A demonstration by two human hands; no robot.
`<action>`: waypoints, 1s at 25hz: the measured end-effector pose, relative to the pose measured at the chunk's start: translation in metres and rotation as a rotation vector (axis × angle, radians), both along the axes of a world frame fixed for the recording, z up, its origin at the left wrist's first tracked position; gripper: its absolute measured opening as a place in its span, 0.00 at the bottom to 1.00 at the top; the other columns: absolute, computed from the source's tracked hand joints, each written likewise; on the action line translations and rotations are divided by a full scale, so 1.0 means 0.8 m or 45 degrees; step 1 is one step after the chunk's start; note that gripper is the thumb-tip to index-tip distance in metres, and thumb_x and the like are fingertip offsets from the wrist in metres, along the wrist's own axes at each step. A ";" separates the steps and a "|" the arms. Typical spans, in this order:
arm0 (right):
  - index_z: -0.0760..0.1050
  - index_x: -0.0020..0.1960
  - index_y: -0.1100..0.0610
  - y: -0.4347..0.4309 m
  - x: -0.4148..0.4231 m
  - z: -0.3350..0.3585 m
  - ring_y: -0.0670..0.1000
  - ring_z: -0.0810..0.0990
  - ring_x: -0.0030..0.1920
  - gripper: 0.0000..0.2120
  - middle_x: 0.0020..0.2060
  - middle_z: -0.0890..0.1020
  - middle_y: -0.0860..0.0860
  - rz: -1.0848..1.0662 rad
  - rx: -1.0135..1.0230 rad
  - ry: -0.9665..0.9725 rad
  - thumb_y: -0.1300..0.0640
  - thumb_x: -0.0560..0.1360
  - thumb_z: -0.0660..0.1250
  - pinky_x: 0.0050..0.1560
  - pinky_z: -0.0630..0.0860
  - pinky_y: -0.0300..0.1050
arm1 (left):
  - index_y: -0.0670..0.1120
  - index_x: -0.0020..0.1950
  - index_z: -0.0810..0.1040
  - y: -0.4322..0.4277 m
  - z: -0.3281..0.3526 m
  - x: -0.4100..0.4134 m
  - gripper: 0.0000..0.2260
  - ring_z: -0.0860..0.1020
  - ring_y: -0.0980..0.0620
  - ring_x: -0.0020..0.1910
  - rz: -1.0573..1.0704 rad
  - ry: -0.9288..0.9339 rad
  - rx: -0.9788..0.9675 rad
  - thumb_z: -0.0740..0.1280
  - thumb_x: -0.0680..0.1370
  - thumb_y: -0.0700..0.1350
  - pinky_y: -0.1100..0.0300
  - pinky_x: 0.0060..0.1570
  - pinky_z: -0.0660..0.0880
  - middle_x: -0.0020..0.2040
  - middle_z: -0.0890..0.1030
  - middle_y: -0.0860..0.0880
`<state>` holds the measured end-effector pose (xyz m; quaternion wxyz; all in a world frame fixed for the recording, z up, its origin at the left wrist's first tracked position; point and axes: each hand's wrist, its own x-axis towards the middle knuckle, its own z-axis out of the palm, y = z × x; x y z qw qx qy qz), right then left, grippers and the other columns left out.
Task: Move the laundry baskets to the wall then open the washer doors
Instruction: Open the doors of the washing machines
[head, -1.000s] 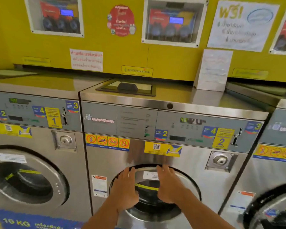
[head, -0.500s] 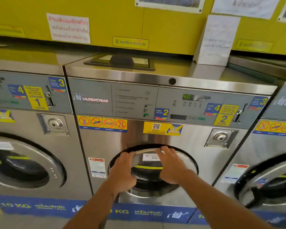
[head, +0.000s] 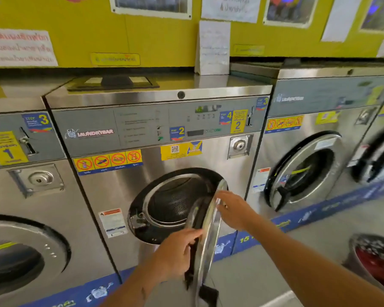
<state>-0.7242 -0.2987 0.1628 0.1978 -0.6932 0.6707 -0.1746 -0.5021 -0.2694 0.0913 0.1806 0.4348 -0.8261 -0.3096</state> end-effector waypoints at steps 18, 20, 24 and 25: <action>0.47 0.76 0.53 0.064 -0.223 -0.038 0.57 0.73 0.58 0.43 0.62 0.70 0.53 -0.216 -0.059 0.393 0.59 0.69 0.69 0.53 0.77 0.55 | 0.56 0.78 0.54 -0.098 0.083 -0.323 0.40 0.56 0.51 0.78 -0.034 -0.509 -0.245 0.63 0.71 0.33 0.47 0.74 0.60 0.80 0.54 0.57; 0.47 0.76 0.54 0.052 -0.251 -0.035 0.58 0.70 0.61 0.47 0.63 0.69 0.54 -0.157 -0.060 0.416 0.51 0.67 0.72 0.55 0.76 0.55 | 0.56 0.79 0.52 -0.096 0.084 -0.347 0.41 0.55 0.50 0.78 0.015 -0.530 -0.192 0.64 0.72 0.33 0.47 0.75 0.60 0.80 0.51 0.57; 0.46 0.76 0.54 0.032 -0.292 -0.035 0.57 0.71 0.59 0.47 0.63 0.68 0.54 -0.087 -0.086 0.456 0.48 0.67 0.71 0.54 0.75 0.55 | 0.52 0.80 0.46 -0.091 0.091 -0.384 0.42 0.52 0.49 0.79 0.057 -0.623 -0.139 0.66 0.73 0.37 0.48 0.74 0.59 0.81 0.44 0.54; 0.46 0.76 0.54 0.029 -0.299 -0.036 0.58 0.71 0.59 0.46 0.63 0.68 0.54 -0.062 -0.096 0.441 0.49 0.68 0.70 0.54 0.75 0.55 | 0.50 0.80 0.46 -0.088 0.093 -0.389 0.42 0.53 0.49 0.79 0.073 -0.644 -0.157 0.66 0.73 0.38 0.49 0.74 0.60 0.81 0.45 0.53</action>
